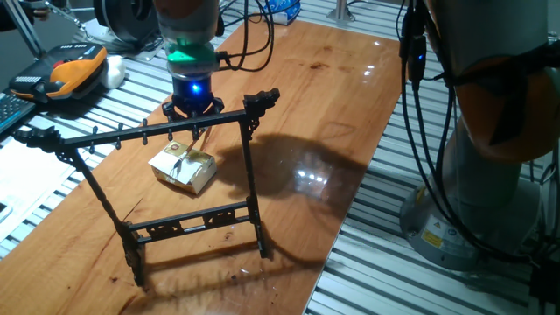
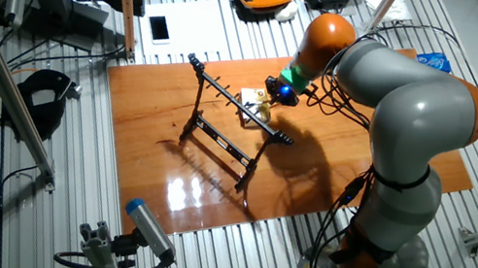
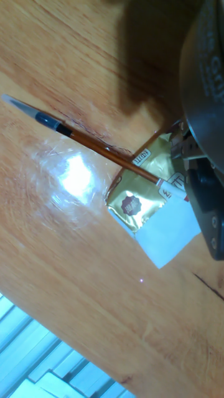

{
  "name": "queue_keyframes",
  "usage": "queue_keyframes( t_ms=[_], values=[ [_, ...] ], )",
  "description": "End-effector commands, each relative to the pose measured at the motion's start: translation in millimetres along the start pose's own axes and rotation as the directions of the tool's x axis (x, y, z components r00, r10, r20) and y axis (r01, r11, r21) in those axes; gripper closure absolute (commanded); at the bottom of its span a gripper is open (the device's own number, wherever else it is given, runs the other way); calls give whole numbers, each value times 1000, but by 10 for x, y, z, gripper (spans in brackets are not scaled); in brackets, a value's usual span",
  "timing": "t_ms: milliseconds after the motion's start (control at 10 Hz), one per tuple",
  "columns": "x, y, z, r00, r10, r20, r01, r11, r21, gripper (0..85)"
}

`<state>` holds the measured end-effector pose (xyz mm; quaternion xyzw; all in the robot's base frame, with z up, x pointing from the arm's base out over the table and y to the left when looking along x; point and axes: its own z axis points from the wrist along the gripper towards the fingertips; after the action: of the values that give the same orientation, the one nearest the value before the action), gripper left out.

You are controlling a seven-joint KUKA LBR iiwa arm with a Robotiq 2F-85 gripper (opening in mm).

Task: Place the brush on the pen rack

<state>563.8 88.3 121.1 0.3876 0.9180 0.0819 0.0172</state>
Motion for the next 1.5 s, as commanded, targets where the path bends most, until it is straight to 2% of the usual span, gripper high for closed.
queue_keyframes(
  t_ms=[0, 200, 400, 500, 700, 800, 900, 1000, 1100, 1200, 1300, 1400],
  values=[
    [2, 1, 0, 1000, -2, 1, 2, 1000, 5, 850],
    [0, 1, -2, 1000, -4, 16, 4, 1000, 25, 850],
    [5, 7, -18, 1000, 10, 22, -11, 998, 59, 850],
    [-11, 3, -23, 1000, 11, 12, -12, 998, 54, 850],
    [-27, -6, 6, 1000, 2, 14, -3, 999, 46, 850],
    [-27, -6, 6, 1000, 21, 3, -21, 1000, 21, 850],
    [-27, -6, 6, 999, 32, 4, -32, 999, 29, 850],
    [-27, -6, 6, 999, 23, -32, -22, 999, 48, 850],
    [-27, -6, 6, 995, 12, -102, -9, 1000, 27, 850],
    [-27, -6, 6, 996, -13, -89, 15, 1000, 21, 850],
    [-27, -6, 6, 995, -10, -97, 11, 1000, 7, 850],
    [-27, -6, 6, 995, -7, -99, 8, 1000, 12, 850]
  ],
)
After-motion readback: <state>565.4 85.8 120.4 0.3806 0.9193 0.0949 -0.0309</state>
